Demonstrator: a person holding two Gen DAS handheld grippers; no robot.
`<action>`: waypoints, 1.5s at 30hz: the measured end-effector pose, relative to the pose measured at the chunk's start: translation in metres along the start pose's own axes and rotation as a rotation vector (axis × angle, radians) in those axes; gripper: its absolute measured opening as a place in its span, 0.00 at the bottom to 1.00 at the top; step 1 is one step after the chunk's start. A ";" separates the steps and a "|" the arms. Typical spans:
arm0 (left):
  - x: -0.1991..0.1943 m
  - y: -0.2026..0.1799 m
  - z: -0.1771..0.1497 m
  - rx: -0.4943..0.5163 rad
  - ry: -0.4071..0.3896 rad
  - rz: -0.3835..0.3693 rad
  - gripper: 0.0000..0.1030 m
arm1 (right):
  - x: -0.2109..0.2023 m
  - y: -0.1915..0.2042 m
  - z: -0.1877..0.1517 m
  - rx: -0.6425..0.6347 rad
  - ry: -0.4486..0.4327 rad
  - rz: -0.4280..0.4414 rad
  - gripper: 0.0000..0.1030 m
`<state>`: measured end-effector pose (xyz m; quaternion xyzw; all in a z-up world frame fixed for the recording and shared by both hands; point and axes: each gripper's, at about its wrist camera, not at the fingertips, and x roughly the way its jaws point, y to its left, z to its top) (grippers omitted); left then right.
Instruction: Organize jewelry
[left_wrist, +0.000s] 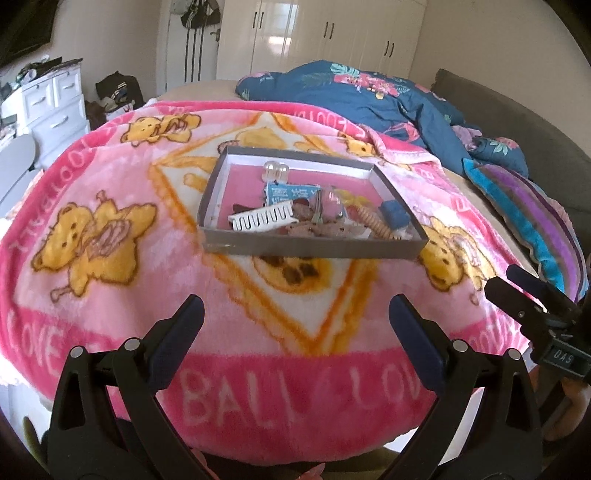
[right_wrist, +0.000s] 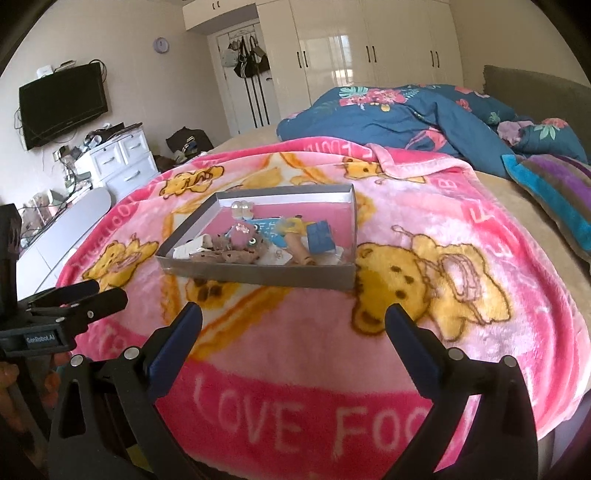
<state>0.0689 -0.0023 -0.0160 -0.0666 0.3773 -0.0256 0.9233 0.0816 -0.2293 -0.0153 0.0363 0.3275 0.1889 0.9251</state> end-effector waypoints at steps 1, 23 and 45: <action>0.001 -0.001 -0.001 0.003 0.003 0.004 0.91 | 0.000 0.000 -0.001 -0.002 0.002 0.000 0.96; -0.001 -0.002 -0.004 0.008 0.022 0.004 0.91 | 0.000 0.001 -0.005 -0.001 0.017 0.019 0.96; -0.003 0.000 -0.004 0.008 0.019 0.019 0.91 | -0.001 0.002 -0.004 -0.001 0.017 0.021 0.96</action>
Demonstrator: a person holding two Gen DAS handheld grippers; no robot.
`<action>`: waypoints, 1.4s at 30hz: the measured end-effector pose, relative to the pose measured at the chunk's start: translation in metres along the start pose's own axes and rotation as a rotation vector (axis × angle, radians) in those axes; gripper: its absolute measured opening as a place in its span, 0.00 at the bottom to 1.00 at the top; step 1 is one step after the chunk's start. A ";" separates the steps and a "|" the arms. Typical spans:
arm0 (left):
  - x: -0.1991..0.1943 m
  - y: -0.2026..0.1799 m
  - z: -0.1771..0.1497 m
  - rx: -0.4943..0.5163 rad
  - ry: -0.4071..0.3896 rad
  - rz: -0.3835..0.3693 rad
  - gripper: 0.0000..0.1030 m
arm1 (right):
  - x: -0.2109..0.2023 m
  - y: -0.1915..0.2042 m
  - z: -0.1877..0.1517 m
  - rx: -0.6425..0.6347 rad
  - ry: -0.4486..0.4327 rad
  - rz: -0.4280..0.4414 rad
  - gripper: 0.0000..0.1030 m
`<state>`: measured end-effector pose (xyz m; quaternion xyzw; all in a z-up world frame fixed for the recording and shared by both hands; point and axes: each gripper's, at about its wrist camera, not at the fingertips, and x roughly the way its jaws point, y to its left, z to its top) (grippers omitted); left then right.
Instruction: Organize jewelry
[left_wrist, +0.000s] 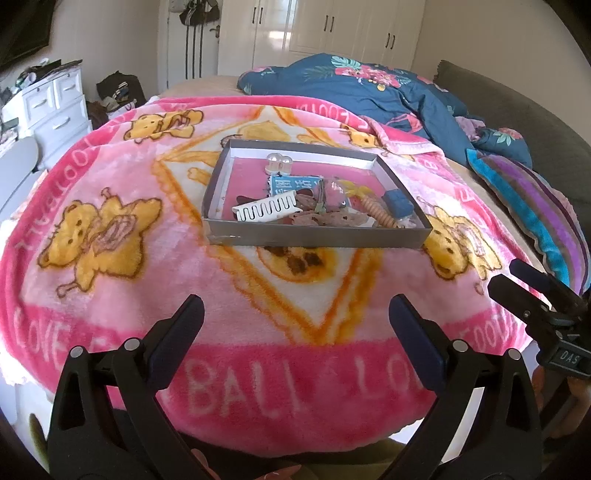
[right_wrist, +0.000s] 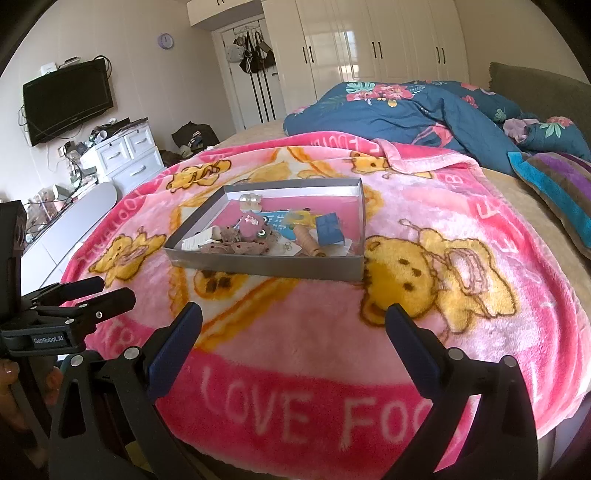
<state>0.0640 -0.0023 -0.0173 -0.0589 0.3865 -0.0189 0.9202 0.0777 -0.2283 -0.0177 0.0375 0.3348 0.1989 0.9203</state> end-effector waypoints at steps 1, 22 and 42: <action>0.000 0.000 0.000 0.000 0.000 0.001 0.91 | 0.000 0.000 0.000 0.000 0.000 0.000 0.96; -0.001 0.000 0.001 0.001 -0.001 0.007 0.91 | 0.000 0.002 0.000 -0.004 0.002 -0.002 0.96; -0.002 0.008 -0.002 0.003 0.013 0.014 0.91 | 0.001 0.005 0.001 -0.007 0.007 -0.008 0.96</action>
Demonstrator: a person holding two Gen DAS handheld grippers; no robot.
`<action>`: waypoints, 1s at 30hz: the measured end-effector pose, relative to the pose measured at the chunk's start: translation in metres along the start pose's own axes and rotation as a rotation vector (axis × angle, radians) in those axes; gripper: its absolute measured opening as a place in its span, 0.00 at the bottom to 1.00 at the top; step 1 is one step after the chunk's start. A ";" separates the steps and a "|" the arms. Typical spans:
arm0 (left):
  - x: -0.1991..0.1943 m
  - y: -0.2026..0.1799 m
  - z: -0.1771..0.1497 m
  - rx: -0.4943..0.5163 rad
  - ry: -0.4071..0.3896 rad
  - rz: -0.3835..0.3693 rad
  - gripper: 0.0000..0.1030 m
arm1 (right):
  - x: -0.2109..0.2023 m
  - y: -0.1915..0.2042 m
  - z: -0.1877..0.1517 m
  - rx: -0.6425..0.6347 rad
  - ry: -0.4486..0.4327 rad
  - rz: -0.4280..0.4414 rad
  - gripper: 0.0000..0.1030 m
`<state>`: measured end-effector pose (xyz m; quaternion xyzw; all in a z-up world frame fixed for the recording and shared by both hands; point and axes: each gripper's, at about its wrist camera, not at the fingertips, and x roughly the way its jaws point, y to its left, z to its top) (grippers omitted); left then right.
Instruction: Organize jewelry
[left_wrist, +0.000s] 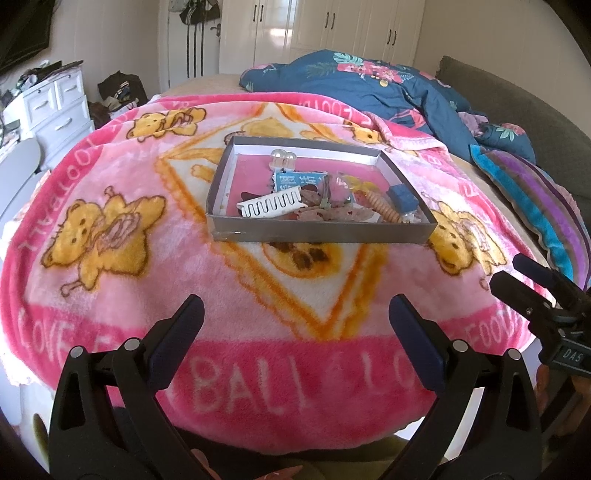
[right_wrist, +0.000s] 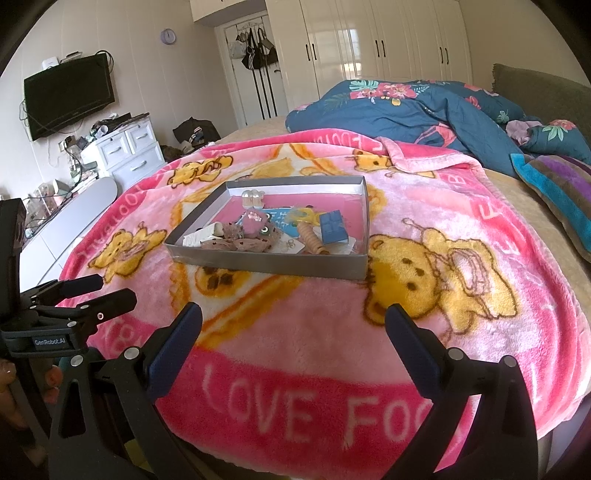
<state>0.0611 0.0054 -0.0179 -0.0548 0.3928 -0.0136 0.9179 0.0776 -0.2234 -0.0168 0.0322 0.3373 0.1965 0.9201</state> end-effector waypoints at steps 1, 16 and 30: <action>0.001 0.000 -0.001 0.001 0.001 0.002 0.91 | 0.000 0.000 0.000 -0.001 0.001 0.002 0.96; 0.014 0.021 0.002 -0.024 0.040 0.079 0.91 | 0.016 -0.005 0.001 0.006 0.037 -0.018 0.96; 0.080 0.177 0.079 -0.306 0.072 0.337 0.91 | 0.092 -0.201 0.053 0.268 0.093 -0.398 0.96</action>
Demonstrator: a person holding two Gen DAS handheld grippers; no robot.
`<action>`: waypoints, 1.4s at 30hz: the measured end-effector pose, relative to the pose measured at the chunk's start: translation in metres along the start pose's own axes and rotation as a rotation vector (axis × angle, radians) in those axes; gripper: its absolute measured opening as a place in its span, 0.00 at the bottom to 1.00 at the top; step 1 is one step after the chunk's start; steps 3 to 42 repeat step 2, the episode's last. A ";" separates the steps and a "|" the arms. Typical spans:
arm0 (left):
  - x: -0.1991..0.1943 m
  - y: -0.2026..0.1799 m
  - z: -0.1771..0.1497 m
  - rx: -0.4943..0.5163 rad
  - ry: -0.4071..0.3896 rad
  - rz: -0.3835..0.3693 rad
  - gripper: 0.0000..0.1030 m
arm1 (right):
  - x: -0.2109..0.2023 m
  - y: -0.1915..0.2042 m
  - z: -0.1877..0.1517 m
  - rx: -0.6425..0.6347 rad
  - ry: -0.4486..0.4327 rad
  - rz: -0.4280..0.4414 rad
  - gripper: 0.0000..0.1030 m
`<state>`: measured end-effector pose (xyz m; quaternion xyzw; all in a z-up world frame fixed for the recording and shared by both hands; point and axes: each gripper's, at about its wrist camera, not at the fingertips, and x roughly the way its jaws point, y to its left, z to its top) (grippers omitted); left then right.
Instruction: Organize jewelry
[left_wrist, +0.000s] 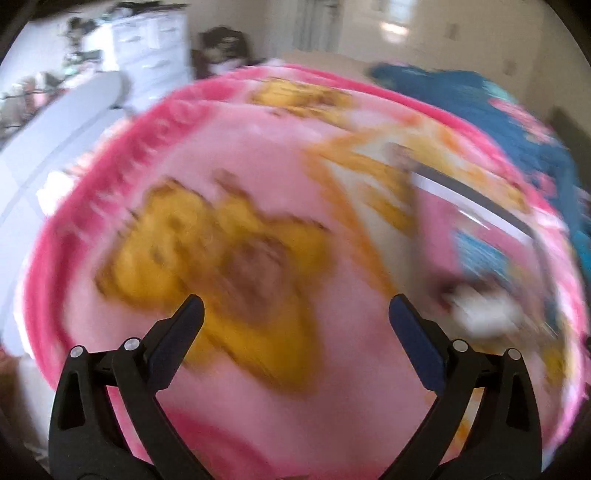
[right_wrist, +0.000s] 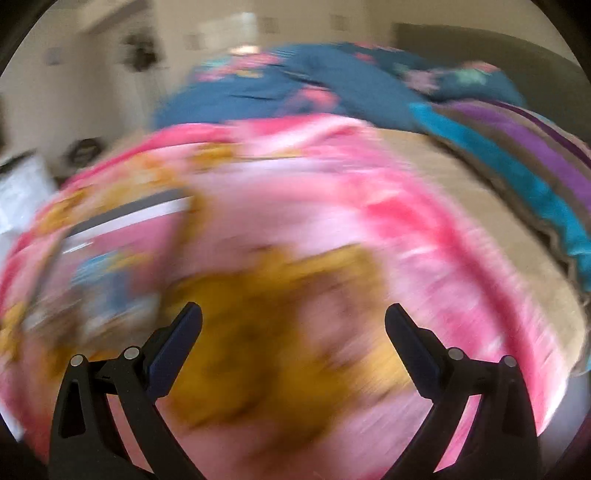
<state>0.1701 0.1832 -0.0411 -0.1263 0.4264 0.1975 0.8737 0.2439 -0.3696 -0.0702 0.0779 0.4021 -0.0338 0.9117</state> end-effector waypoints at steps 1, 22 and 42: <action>0.017 0.008 0.015 -0.006 -0.007 0.040 0.91 | 0.015 -0.013 0.008 0.021 0.010 -0.037 0.96; 0.030 0.013 0.025 -0.015 0.000 0.065 0.91 | 0.039 -0.034 0.020 0.057 0.033 -0.094 0.96; 0.030 0.013 0.025 -0.015 0.000 0.065 0.91 | 0.039 -0.034 0.020 0.057 0.033 -0.094 0.96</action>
